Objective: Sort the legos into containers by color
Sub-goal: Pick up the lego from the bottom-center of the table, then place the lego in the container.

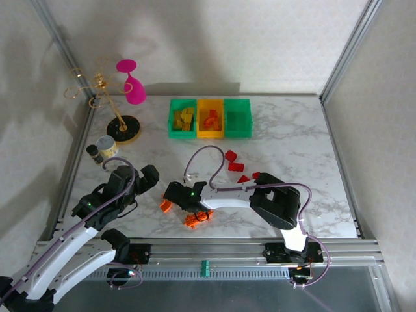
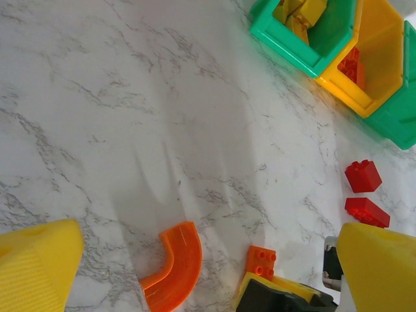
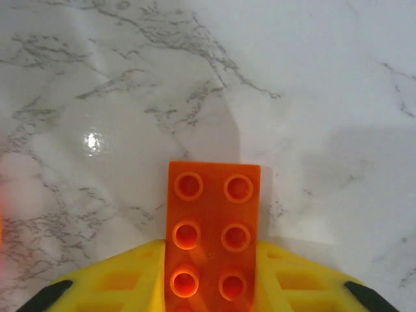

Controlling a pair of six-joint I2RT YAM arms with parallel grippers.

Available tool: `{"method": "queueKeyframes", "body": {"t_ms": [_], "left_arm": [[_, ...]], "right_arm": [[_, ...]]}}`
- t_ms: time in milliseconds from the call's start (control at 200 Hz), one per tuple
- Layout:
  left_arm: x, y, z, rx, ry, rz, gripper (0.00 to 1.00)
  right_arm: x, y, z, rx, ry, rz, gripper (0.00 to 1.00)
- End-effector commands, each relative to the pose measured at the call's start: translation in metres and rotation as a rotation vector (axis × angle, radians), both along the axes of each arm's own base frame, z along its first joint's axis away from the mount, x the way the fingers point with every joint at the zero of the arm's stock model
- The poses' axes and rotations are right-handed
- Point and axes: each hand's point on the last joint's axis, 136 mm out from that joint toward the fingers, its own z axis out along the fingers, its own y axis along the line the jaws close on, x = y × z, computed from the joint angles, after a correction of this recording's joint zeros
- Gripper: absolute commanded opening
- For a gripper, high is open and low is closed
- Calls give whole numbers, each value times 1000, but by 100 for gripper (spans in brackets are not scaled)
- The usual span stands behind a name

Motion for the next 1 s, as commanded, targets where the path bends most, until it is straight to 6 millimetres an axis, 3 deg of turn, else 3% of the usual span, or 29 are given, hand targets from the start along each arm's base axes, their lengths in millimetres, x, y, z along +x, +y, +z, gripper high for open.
{"method": "queueKeyframes", "body": {"t_ms": [0,160,365,711,791,811,901,991], "left_arm": [[7,-1,14,-17,-31,12,100],[16,-11,18,-33,-47,-13,100],[32,-26,14,-43,-49,-42,100],[59,-46,16,-80,-93,-59,100],[64,-49,16,-93,-102,-58,100],[65,-50,16,-93,-102,-61,100],[68,-53,15,-91,-93,-64,100],[69,-54,17,-92,-94,-68,100]], "right_arm": [[23,1,34,63,-74,-5,29],[70,-12,61,87,-178,-21,30],[156,-22,88,119,-282,-43,29],[293,-45,109,99,-442,-98,29],[314,-42,111,86,-468,-90,31],[328,-53,112,81,-472,-111,32],[348,-55,114,54,-474,-110,45],[351,-54,125,48,-491,-100,51]]}}
